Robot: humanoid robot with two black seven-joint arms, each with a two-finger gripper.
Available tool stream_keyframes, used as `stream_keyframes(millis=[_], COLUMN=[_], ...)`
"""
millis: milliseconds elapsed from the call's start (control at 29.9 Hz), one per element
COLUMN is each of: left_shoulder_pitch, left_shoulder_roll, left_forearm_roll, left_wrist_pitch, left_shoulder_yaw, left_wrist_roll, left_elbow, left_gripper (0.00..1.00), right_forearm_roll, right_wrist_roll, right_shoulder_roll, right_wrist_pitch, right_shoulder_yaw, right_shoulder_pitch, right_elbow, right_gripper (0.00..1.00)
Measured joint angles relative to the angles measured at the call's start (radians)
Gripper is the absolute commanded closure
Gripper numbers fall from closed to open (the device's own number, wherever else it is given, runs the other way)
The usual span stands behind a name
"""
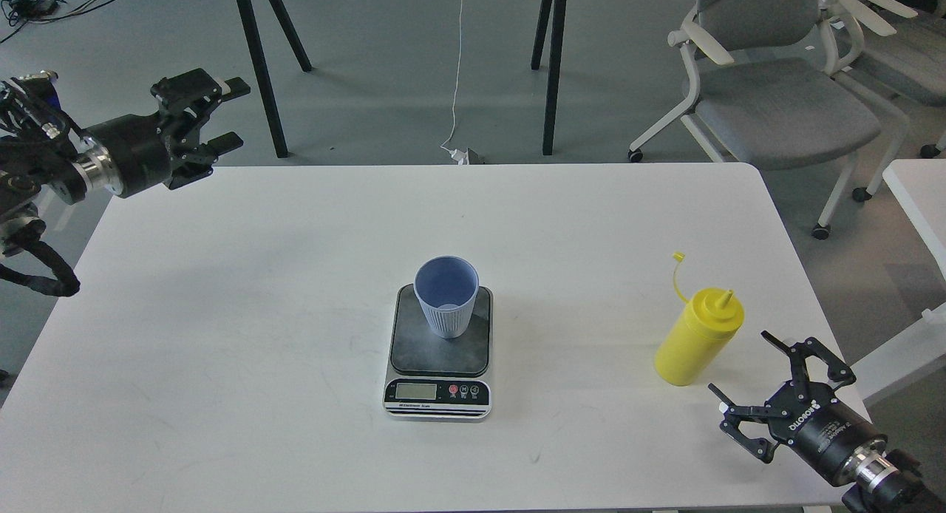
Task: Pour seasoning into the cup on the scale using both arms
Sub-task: 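Move the right gripper low toward the yellow squeeze bottle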
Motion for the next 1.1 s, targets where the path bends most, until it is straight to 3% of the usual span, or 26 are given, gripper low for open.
stream_keyframes(millis=[535, 1103], left_shoulder_pitch=[0.018, 0.036], left_shoulder_roll=[0.001, 0.001], left_forearm_roll=[0.0, 0.0], left_wrist_pitch=[0.0, 0.0], left_shoulder_yaw=[0.0, -0.001], left_wrist_roll=[0.0, 0.0], left_elbow=[-0.001, 0.0], left_gripper=[0.04, 0.03], right_forearm_roll=[-0.041, -0.079], right_wrist_roll=[0.007, 0.007], right_shoulder_roll=[0.018, 0.12], right_wrist_pitch=[0.0, 0.0], right_shoulder_yaw=[0.053, 0.05], right_shoulder_pitch=[0.0, 0.006], right_elbow=[-0.011, -0.056], right_gripper=[0.01, 0.01])
